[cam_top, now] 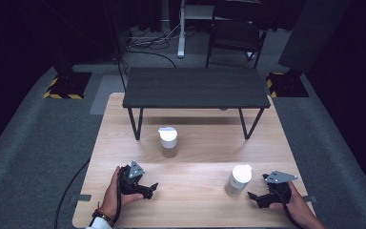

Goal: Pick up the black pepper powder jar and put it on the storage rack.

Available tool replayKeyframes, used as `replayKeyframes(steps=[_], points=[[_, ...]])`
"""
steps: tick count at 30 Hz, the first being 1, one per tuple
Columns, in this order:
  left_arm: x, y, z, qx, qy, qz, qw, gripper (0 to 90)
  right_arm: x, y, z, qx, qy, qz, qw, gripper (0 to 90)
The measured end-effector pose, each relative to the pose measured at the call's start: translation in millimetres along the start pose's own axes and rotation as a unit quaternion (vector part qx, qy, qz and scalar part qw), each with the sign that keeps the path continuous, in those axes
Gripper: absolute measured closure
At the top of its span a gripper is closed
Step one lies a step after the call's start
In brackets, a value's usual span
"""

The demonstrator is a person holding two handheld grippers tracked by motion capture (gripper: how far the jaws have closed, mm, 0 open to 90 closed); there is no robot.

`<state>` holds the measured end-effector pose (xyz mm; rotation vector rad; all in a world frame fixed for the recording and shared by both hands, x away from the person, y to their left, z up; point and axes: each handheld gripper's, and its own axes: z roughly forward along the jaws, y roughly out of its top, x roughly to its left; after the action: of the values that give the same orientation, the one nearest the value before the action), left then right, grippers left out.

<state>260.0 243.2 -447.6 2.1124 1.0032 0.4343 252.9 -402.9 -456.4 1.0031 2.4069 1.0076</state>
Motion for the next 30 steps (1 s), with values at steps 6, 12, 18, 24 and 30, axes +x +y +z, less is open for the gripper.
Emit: replayKeyframes(steps=[6,12,18,24,30], points=[[1.1,11.0,-3.0,-0.019,-0.001,0.004,0.9998,1.5,0.1,-0.2,0.0,0.000,0.000,0.000,1.0000,0.0],[4.3,21.4,-2.2,-0.031,-0.004,0.008,0.9995,1.5,0.1,-0.2,0.0,0.000,0.000,0.000,1.0000,0.0],[6.5,34.5,0.4,-0.042,-0.001,0.013,0.9990,1.5,0.2,-0.2,0.0,0.000,0.000,0.000,1.0000,0.0],[8.2,47.8,4.0,-0.050,-0.005,0.022,0.9985,1.4,0.4,-0.4,-0.2,-0.001,-0.001,0.000,1.0000,0.0],[10.1,56.6,12.4,-0.057,-0.010,0.023,0.9981,1.4,0.6,-0.6,-0.4,-0.001,-0.001,0.001,1.0000,0.0]])
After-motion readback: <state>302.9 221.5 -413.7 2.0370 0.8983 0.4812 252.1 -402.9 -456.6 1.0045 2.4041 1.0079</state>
